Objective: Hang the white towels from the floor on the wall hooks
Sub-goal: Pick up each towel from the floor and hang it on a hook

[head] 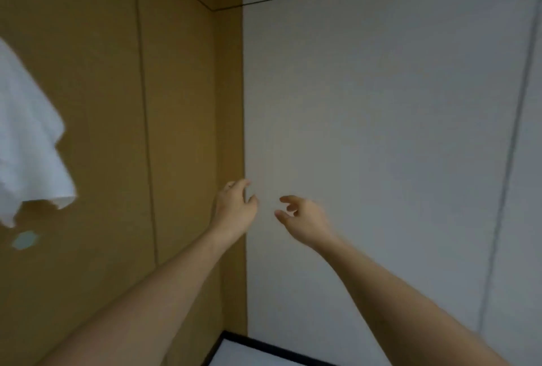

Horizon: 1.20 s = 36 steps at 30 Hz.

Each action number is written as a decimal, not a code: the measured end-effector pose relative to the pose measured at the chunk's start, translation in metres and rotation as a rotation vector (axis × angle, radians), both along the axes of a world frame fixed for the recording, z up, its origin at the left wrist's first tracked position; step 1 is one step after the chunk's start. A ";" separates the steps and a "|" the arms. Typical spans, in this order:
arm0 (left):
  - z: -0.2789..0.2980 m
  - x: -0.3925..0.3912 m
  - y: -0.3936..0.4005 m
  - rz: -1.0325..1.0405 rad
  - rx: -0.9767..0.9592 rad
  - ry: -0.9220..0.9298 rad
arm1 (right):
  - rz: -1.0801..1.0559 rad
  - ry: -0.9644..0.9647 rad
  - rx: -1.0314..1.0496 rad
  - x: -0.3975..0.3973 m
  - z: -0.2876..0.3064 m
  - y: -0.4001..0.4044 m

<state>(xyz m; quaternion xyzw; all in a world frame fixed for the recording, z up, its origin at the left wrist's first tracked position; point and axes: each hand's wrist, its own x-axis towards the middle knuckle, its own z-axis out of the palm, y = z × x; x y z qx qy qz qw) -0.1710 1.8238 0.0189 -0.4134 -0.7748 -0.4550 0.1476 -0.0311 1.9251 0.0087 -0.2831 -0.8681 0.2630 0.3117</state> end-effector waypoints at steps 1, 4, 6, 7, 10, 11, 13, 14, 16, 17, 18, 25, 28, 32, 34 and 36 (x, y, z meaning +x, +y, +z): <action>-0.005 0.030 0.025 -0.068 -0.019 -0.006 | -0.056 -0.017 0.001 0.037 -0.007 0.019; -0.024 0.127 0.093 -0.205 -0.089 0.012 | -0.226 -0.070 -0.008 0.154 -0.027 0.069; -0.039 0.195 0.133 -0.308 -0.147 0.039 | -0.335 -0.082 -0.032 0.233 -0.045 0.096; -0.048 0.230 0.152 -0.363 -0.176 0.053 | -0.387 -0.090 -0.046 0.272 -0.055 0.106; -0.077 0.333 0.200 -0.523 -0.259 0.099 | -0.542 -0.148 -0.079 0.390 -0.088 0.126; -0.087 0.368 0.213 -0.579 -0.290 0.119 | -0.590 -0.166 -0.099 0.429 -0.100 0.129; -0.108 0.434 0.236 -0.691 -0.354 0.154 | -0.676 -0.196 -0.149 0.501 -0.122 0.131; -0.119 0.469 0.246 -0.751 -0.383 0.167 | -0.724 -0.214 -0.179 0.537 -0.134 0.129; -0.139 0.535 0.262 -0.869 -0.440 0.197 | -0.826 -0.246 -0.238 0.604 -0.155 0.123; -0.150 0.567 0.268 -0.924 -0.469 0.215 | -0.879 -0.251 -0.264 0.634 -0.166 0.118; -0.161 0.597 0.272 -0.978 -0.498 0.238 | -0.934 -0.249 -0.287 0.663 -0.177 0.113; -0.241 0.791 0.302 -1.343 -0.667 0.422 | -1.254 -0.221 -0.521 0.827 -0.259 0.066; -0.277 0.864 0.317 -1.473 -0.730 0.505 | -1.376 -0.205 -0.615 0.887 -0.294 0.051; -0.315 0.956 0.343 -1.599 -0.830 0.577 | -1.508 -0.140 -0.748 0.960 -0.330 0.051; -0.331 1.002 0.359 -1.656 -0.878 0.597 | -1.564 -0.114 -0.812 0.995 -0.343 0.059; -0.345 1.045 0.376 -1.702 -0.929 0.613 | -1.617 -0.083 -0.876 1.028 -0.356 0.067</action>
